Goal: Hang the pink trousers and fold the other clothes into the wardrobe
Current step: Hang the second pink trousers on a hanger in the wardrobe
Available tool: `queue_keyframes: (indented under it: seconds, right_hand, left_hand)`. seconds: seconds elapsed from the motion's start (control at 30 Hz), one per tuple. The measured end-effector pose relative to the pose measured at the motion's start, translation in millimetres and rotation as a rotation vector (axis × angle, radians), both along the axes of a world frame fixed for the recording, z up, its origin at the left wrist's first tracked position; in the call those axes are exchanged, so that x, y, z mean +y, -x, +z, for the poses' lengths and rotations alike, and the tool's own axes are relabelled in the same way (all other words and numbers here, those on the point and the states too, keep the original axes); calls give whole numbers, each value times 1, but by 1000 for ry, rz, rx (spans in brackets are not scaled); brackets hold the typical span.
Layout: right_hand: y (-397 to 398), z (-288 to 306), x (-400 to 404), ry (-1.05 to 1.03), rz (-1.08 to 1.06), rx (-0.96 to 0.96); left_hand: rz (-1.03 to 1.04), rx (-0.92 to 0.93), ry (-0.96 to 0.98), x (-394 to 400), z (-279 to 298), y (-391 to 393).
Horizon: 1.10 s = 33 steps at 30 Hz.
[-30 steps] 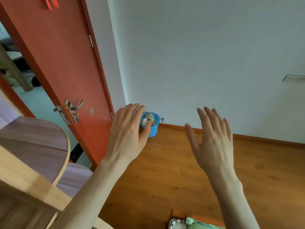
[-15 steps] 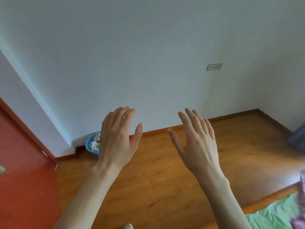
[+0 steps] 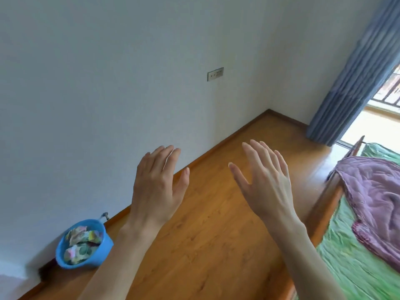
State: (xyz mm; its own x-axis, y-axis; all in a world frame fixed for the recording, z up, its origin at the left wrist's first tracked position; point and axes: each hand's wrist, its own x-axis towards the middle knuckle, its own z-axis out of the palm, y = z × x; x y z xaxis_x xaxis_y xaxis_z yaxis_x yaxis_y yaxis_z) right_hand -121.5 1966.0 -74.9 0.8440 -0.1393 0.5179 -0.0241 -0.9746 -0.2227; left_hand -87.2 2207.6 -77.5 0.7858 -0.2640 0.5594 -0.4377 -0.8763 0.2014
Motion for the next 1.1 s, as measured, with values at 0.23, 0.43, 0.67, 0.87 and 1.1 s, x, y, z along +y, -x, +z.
queue_keyframes:
  seconds: [0.23,0.43,0.67,0.87,1.1]
  right_hand:
    - [-15,-14,-57,-16,-243,40]
    - [-51,-29,-123,-41,-354,28]
    - [-93,-27,-228,-80,-505,-12]
    - [-107,-17,-305,-75,-651,23]
    - [-123,-26,-378,-98,-861,-3]
  left_hand:
    - [-252,34,50,-82,-9,-66]
    - [-398,54,34,-169,-30,-130]
    - [-532,63,65,-299,-34,-206]
    - [-664,48,86,-414,-24,-244]
    - [-837,38,80,-521,-25,-276]
